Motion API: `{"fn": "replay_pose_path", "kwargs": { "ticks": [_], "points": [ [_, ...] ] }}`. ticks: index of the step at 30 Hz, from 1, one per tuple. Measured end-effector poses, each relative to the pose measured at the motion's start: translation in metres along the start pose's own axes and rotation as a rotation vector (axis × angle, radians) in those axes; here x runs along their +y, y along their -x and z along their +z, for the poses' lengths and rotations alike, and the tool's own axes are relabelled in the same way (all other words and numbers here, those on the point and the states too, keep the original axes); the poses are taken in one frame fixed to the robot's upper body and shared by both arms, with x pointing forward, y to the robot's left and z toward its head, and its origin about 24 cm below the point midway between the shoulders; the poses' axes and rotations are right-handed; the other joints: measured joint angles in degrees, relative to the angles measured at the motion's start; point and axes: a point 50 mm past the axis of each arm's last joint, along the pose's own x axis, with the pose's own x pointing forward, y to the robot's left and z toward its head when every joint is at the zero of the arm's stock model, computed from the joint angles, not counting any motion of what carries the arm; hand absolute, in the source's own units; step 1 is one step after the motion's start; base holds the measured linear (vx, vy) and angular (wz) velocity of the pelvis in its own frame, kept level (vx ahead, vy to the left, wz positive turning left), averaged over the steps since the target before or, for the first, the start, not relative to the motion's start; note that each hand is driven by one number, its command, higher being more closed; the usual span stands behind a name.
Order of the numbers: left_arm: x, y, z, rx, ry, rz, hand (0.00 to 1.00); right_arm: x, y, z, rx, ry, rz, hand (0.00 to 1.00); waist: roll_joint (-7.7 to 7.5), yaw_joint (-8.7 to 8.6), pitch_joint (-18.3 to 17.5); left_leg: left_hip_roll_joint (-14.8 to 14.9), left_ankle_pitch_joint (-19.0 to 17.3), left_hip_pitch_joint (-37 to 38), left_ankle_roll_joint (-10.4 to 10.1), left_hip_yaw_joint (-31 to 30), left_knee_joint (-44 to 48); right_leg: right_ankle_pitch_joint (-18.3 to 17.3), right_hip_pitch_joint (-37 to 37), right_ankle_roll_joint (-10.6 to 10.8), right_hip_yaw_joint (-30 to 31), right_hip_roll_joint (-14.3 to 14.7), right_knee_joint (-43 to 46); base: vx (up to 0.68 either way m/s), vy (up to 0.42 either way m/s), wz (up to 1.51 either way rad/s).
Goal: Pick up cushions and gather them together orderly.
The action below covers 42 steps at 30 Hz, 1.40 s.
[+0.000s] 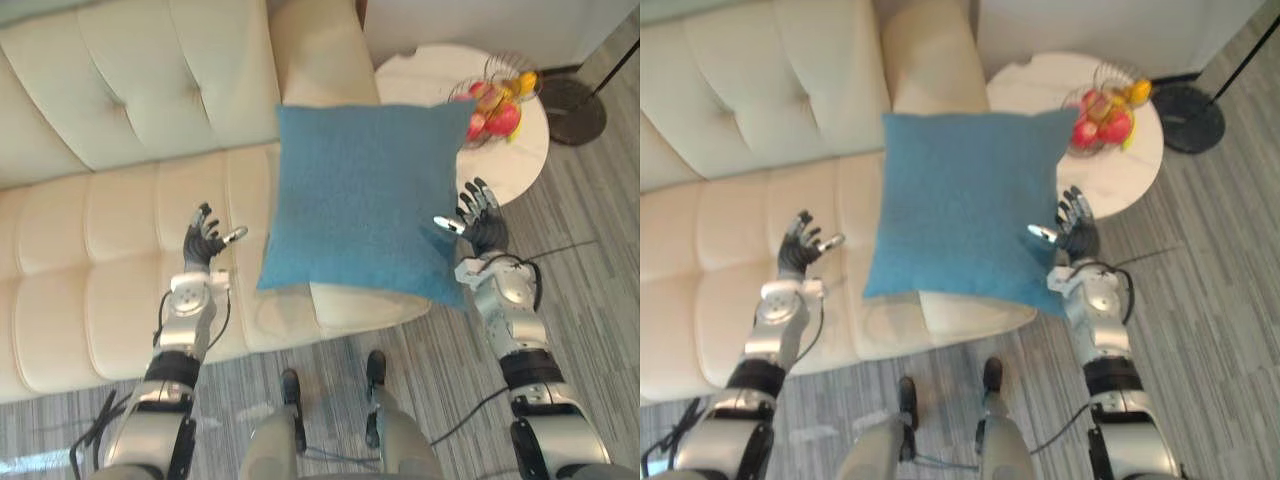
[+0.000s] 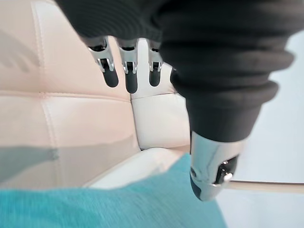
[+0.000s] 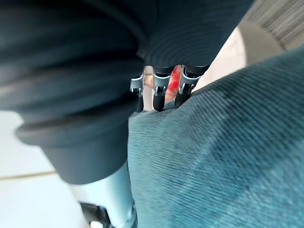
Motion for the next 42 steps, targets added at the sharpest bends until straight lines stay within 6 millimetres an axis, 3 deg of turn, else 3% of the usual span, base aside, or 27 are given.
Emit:
{"fn": "replay_pose_path", "kwargs": {
  "ticks": [7, 13, 21, 22, 29, 37, 42],
  "points": [
    [-0.023, -0.009, 0.017, -0.043, 0.034, -0.046, 0.0, 0.013, 0.0, 0.004, -0.057, -0.097, -0.063, 0.0, -0.28, 0.36, 1.95, 0.79, -0.36, -5.86, 0.39, -0.19, 4.17, -0.05, -5.49, 0.04, 1.29, 0.07, 3.33, -0.09, -0.029, 0.01],
    [-0.067, -0.009, 0.031, -0.076, 0.055, -0.166, 0.0, 0.029, 0.002, 0.008, -0.086, -0.142, -0.034, 0.0, -0.25, 0.8, 3.39, 2.25, -1.77, -9.93, -0.31, -0.22, 9.86, -1.75, -6.67, 1.41, 2.19, 0.69, 3.36, -0.11, -0.065, -0.02],
    [-0.086, -0.011, 0.045, -0.113, 0.048, -0.225, 0.0, 0.039, 0.003, 0.007, -0.087, -0.167, -0.008, 0.0, -0.42, 1.15, 3.51, 3.33, -1.01, -12.22, -1.15, -0.68, 10.16, -0.72, -8.78, 0.93, 1.79, 1.72, 3.19, -0.04, -0.065, -0.01],
    [-0.089, -0.01, 0.046, -0.117, 0.041, -0.237, 1.0, 0.039, 0.003, 0.007, -0.087, -0.171, -0.009, 1.0, -0.42, 1.33, 3.51, 3.3, -1.01, -12.22, -1.15, -0.7, 10.16, -0.71, -8.74, 0.95, 1.78, 1.71, 3.2, 0.0, -0.041, 0.04],
    [-0.099, -0.013, 0.061, -0.148, 0.066, -0.257, 1.0, 0.035, 0.003, 0.006, -0.075, -0.304, -0.041, 1.0, -1.38, 1.38, 4.05, 3.03, -0.95, -12.18, -1.09, -0.68, 9.94, -0.36, -8.65, 1.4, 2.15, 1.51, 2.94, -0.01, -0.015, 0.0],
    [-0.111, -0.006, 0.087, -0.228, 0.218, -0.291, 1.0, 0.035, 0.005, 0.002, -0.056, -0.353, -0.048, 1.0, -1.6, 1.15, 4.16, 3.0, -0.94, -9.58, -1.1, 0.09, 9.15, -0.12, -6.41, 1.4, 2.72, 1.47, 2.14, 0.0, -0.041, -0.04],
    [-0.127, 0.012, 0.112, -0.337, 0.301, -0.355, 1.0, 0.035, 0.026, -0.005, -0.051, -0.385, -0.048, 1.0, -1.91, 0.0, 4.11, 2.95, -0.93, -5.46, -1.14, 0.09, 7.45, -0.14, -2.2, 1.4, 2.67, 1.51, 0.49, 0.0, -0.045, 0.0]
  ]
}}
